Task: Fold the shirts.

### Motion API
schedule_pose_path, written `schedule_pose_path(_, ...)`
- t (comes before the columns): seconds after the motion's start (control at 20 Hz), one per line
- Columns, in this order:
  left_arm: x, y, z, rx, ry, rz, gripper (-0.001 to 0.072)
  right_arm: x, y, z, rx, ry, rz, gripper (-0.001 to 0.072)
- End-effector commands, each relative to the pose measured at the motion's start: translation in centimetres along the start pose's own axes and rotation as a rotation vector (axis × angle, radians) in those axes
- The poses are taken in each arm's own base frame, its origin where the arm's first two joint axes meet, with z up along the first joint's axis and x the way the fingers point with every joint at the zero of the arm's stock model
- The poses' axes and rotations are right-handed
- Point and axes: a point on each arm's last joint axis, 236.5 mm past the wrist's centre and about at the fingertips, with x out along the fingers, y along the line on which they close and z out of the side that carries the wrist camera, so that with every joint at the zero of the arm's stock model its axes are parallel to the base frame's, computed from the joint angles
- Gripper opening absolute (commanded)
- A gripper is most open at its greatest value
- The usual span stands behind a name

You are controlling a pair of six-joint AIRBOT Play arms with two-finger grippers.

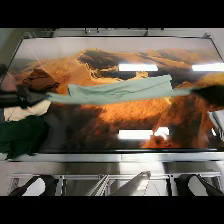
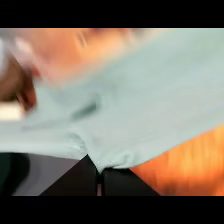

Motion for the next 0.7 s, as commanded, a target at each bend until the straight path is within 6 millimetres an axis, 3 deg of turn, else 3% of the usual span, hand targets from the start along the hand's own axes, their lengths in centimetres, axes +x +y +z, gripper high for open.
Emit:
schedule_pose_path(0.0,-8.5,-19.8,2.9,0.528,-0.285,-0.009,0.0019,-11.6,16.6,11.5,-0.476,-0.568,-0.034,0.0016)
schedule_pose_path(0.1,-13.4,-28.4,3.8,0.815,-0.51,0.152,0.0019,-17.5,24.0,14.2,-0.716,-0.813,-0.172,0.0015)
schedule_pose_path(0.15,-15.1,-31.1,4.1,0.914,-0.589,0.234,0.0018,-19.4,26.8,14.9,-0.8,-0.889,-0.219,0.0015)
schedule_pose_path(0.25,-16.8,-33.7,5.0,1.004,-0.652,0.331,0.0019,-20.9,29.6,15.7,-0.905,-0.92,-0.279,0.0016)
schedule_pose_path(0.3,-17.1,-33.6,5.9,0.978,-0.654,0.316,0.0019,-20.8,29.3,16.3,-0.901,-0.906,-0.281,0.0016)
schedule_pose_path(0.4,-16.3,-30.8,7.3,0.882,-0.565,0.232,0.0019,-18.6,25.9,17.0,-0.785,-0.793,-0.226,0.0016)
schedule_pose_path(0.5,-13.5,-26.2,8.7,0.756,-0.433,0.111,0.0019,-15.1,20.4,17.0,-0.559,-0.605,-0.123,0.0016)
schedule_pose_path(0.65,-6.5,-15.7,11.0,0.554,-0.224,0.072,0.0019,-9.2,11.3,16.0,-0.329,-0.382,-0.026,0.0016)
